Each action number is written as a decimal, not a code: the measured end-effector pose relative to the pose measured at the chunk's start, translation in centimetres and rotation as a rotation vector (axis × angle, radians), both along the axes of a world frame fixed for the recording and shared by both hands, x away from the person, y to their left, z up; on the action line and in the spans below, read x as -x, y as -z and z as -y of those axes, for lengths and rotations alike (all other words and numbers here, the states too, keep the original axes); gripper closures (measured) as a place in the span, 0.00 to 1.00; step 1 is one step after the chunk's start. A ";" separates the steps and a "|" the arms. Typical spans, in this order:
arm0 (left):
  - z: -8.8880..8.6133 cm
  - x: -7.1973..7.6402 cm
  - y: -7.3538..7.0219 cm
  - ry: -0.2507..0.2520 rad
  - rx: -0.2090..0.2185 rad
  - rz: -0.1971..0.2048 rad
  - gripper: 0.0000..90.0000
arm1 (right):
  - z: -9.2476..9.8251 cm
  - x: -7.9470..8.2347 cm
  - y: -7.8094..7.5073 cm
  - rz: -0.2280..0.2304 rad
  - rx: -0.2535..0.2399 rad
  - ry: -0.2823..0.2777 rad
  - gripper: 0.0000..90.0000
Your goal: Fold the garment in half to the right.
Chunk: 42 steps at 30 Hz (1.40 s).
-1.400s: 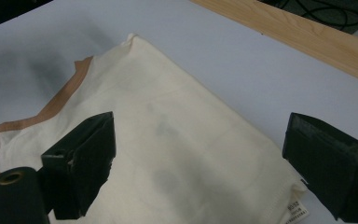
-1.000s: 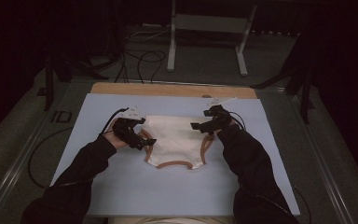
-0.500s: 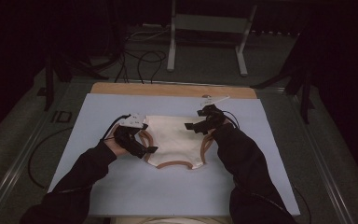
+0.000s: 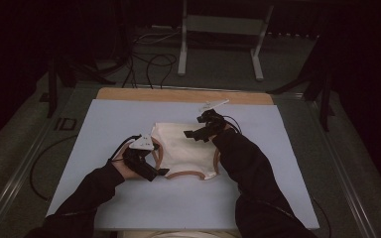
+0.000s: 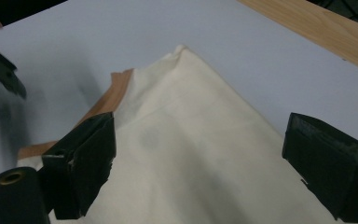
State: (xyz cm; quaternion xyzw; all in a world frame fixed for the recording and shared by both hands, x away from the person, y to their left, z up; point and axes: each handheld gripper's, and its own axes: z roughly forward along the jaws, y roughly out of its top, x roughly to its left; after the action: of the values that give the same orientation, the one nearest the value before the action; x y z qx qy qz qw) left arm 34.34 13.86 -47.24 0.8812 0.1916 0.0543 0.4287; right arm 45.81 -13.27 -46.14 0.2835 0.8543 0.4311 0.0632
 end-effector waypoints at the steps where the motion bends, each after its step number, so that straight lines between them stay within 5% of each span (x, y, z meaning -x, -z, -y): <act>1: 0.0 0.1 0.2 0.004 -0.008 0.000 0.03 | -0.3 0.0 0.0 0.000 0.001 -0.003 0.11; 5: 0.0 0.4 0.9 0.029 -0.018 -0.014 0.04 | -1.1 -0.1 0.1 -0.007 0.008 -0.014 0.11; 14: 0.7 0.9 2.6 0.076 -0.111 -0.013 0.09 | -3.4 -0.4 0.3 -0.017 0.009 -0.061 0.11; 26: 1.7 0.3 4.4 0.071 -0.223 0.055 0.20 | -5.4 -0.4 1.3 -0.046 0.026 -0.099 0.11; 37: 2.0 -0.7 4.4 0.025 -0.230 0.109 0.40 | -5.9 -0.5 1.5 -0.054 0.032 -0.114 0.11; 42: 2.1 -0.6 4.6 0.015 -0.213 0.136 0.64 | -6.3 -0.6 1.7 -0.055 0.035 -0.116 0.11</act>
State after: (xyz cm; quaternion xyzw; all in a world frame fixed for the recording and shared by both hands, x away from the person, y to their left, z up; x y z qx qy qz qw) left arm 34.98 11.72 -51.79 0.9175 0.1489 0.1306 0.3449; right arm 46.41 -6.95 -47.81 0.2440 0.8782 0.4109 0.0198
